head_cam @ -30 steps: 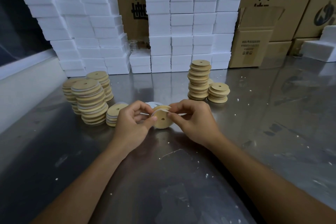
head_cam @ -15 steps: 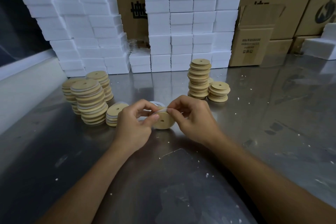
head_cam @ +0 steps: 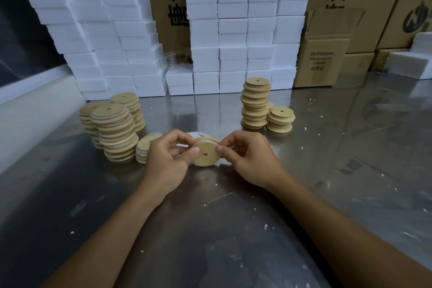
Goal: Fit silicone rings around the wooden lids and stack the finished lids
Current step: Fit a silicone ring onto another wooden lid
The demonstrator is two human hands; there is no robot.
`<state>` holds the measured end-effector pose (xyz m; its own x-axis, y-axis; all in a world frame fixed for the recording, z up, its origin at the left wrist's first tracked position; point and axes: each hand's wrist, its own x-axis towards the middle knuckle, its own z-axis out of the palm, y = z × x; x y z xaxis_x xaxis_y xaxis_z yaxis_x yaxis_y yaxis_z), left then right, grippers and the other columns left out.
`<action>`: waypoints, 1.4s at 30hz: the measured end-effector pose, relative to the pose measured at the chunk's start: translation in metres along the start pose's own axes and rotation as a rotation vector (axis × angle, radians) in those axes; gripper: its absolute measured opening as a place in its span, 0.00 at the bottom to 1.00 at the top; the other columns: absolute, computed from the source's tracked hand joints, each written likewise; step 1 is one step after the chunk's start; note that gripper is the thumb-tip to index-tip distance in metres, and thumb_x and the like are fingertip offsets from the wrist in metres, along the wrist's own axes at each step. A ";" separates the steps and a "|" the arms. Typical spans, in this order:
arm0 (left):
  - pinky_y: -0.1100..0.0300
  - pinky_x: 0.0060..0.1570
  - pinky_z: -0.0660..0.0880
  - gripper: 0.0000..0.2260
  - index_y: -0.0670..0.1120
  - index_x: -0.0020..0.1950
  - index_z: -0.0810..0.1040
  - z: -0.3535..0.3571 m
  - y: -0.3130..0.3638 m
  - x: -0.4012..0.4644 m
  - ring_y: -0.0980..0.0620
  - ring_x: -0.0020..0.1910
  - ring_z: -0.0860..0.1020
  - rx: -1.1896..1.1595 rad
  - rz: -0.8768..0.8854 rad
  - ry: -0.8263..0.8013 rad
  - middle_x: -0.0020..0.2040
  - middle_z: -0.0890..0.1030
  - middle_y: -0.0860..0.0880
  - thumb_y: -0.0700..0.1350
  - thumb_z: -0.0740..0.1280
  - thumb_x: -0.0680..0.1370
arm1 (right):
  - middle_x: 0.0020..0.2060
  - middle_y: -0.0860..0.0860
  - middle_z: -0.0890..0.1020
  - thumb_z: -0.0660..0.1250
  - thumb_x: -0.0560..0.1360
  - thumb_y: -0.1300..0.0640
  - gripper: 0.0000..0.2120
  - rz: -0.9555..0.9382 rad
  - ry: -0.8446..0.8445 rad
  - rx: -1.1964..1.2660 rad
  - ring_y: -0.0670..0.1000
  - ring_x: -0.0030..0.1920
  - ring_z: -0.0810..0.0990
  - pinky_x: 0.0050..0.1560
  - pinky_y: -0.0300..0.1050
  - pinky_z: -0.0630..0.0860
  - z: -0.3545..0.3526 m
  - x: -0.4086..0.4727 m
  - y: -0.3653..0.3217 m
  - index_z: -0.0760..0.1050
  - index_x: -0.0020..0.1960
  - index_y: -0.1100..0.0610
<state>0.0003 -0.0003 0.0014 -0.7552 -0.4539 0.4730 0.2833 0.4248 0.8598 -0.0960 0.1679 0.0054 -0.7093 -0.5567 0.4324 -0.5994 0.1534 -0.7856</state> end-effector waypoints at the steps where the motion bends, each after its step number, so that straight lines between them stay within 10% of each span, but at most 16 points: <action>1: 0.70 0.35 0.75 0.12 0.48 0.40 0.77 0.000 0.000 0.000 0.59 0.36 0.83 -0.003 -0.004 -0.002 0.37 0.83 0.59 0.31 0.72 0.73 | 0.39 0.49 0.86 0.72 0.76 0.59 0.02 -0.003 -0.003 0.002 0.47 0.41 0.85 0.46 0.48 0.83 0.000 0.000 0.000 0.82 0.44 0.56; 22: 0.50 0.45 0.80 0.13 0.56 0.41 0.74 0.008 0.006 -0.004 0.55 0.44 0.82 0.280 0.095 -0.005 0.42 0.82 0.54 0.38 0.72 0.74 | 0.47 0.50 0.81 0.64 0.80 0.57 0.02 -0.130 -0.104 -0.304 0.56 0.49 0.80 0.48 0.57 0.77 0.000 -0.002 -0.017 0.72 0.49 0.51; 42: 0.71 0.38 0.75 0.09 0.49 0.38 0.79 0.006 0.013 -0.002 0.60 0.37 0.82 0.117 -0.028 0.055 0.36 0.84 0.54 0.36 0.73 0.73 | 0.40 0.45 0.85 0.72 0.75 0.54 0.05 0.007 0.026 -0.063 0.42 0.41 0.84 0.46 0.51 0.82 0.000 0.001 -0.007 0.81 0.42 0.54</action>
<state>0.0013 0.0109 0.0104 -0.7271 -0.5081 0.4617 0.1891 0.4983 0.8462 -0.0920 0.1665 0.0115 -0.7223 -0.5345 0.4389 -0.6160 0.2085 -0.7597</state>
